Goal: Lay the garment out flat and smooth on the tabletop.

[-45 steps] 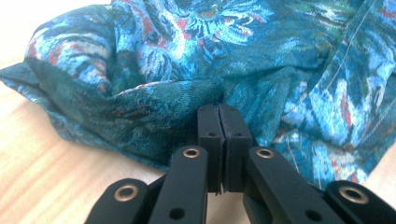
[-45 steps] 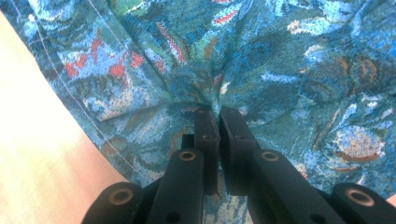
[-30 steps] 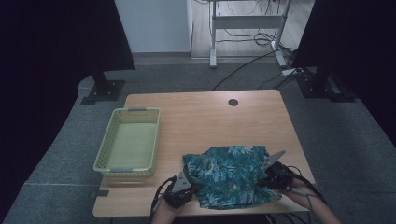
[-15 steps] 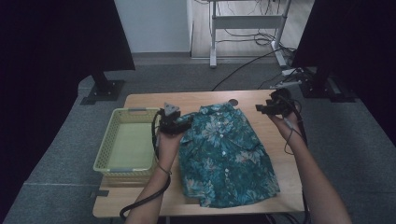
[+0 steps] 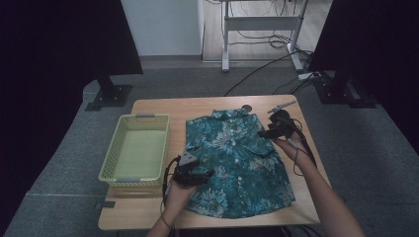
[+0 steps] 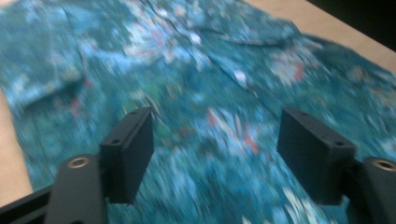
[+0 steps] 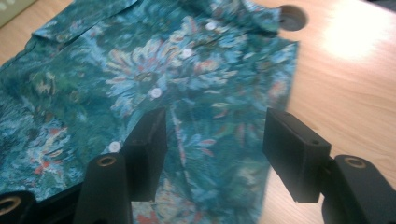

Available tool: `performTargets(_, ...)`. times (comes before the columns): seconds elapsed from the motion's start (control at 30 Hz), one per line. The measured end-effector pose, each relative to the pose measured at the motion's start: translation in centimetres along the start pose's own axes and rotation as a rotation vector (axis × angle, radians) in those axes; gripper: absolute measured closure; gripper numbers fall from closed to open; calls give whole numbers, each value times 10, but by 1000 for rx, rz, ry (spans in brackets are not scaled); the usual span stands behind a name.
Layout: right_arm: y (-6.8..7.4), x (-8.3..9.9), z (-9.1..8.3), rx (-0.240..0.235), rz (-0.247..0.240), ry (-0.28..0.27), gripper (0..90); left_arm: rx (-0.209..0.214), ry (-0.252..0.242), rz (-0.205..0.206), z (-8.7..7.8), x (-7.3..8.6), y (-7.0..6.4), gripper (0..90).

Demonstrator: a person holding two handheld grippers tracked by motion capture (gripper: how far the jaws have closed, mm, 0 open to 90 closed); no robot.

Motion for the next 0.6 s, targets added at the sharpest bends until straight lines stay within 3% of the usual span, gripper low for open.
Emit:
performTargets(0.07,5,-2,7,-11,-5,13,380,-18,14,-7,-4,10,-4,175)
performTargets(0.13,8,-4,14,-19,-3,29,346,-9,24,-20,-6,20,-7,139)
performTargets(0.33,9,-7,39,-14,12,73,345,-12,36,-11,-10,39,-12,150)
performTargets(0.47,11,-8,56,-43,49,92,429,-4,20,-8,-11,39,-12,161)
performTargets(0.6,20,-10,79,-66,48,127,490,-8,7,-5,-15,38,-13,161)
Point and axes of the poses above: each handheld gripper's, and its own axes: z roughly forward along the jaws, x roughly out of its underside, y roughly to its left, the point moved 1 cm from there along z, roughly forward along the jaws, and after that the axes turned 7 degrees about x, right-handed, at the moved point
